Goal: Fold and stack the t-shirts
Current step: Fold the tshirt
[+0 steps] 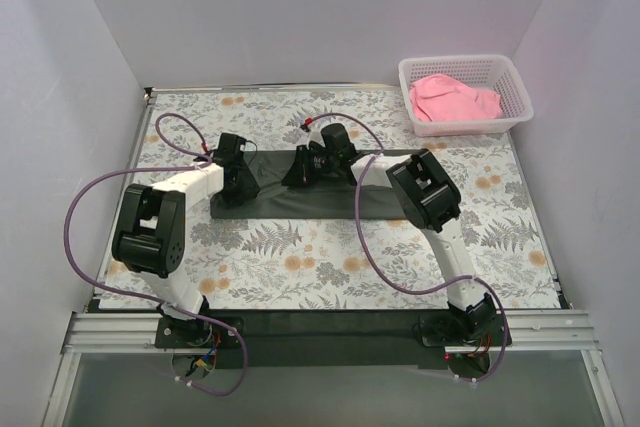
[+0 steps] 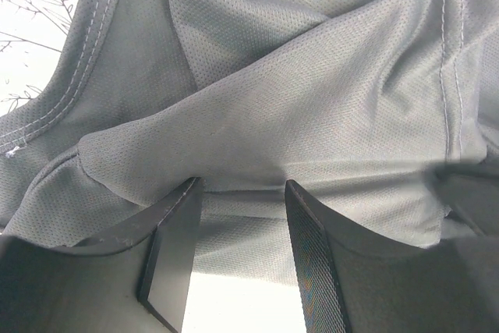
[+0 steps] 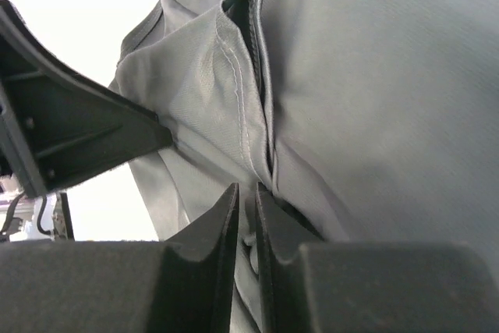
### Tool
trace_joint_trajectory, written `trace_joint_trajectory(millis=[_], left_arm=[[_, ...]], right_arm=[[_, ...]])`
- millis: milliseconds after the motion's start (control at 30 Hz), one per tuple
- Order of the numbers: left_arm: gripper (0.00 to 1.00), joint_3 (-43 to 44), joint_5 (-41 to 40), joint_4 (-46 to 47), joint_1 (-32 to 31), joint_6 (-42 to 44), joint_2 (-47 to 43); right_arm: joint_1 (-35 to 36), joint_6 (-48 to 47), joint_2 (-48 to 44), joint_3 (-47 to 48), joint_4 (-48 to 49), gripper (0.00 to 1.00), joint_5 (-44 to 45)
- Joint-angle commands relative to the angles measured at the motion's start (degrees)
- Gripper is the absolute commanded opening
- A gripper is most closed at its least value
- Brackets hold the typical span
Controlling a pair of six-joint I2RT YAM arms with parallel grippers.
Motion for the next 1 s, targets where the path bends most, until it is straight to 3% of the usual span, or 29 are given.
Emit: trace_joint_trajectory(millis=[0, 100, 133, 200, 333, 533, 767, 967], left_arm=[[0.45, 0.49, -3.74, -2.54, 0.21, 0.39, 2.7], [0.46, 2.34, -4.45, -3.16, 0.21, 0.66, 2.62], [0.46, 2.51, -4.53, -3.16, 0.21, 0.75, 2.53], [0.48, 3.39, -5.15, -3.51, 0.29, 0.92, 2.53], [0.52, 4.54, -5.68, -4.39, 0.29, 0.84, 1.83], [0.54, 6.29, -5.85, -5.8, 0.29, 0.22, 1.83], [0.54, 10.51, -6.38, -6.76, 0.29, -0.48, 5.34], [0.54, 17.7, -6.82, -7.21, 0.73, 0.48, 13.06]], right_arm=[[-1.95, -4.8, -6.12, -4.62, -2.98, 0.2, 2.11], [-4.31, -7.87, -15.53, -13.73, -3.77, 0.27, 3.42], [-5.71, -9.53, -18.25, -16.13, -4.64, 0.35, 4.47], [-7.13, -15.33, -25.64, -22.0, -11.02, 0.39, 9.82], [-10.55, -21.76, -35.05, -29.92, -20.88, 0.4, 23.16], [-12.23, -23.26, -42.45, -37.85, -30.48, 0.4, 33.12], [-12.14, -22.38, -44.99, -43.13, -35.41, 0.41, 34.63], [-9.08, -21.68, -47.45, -47.52, -40.24, 0.41, 30.42]])
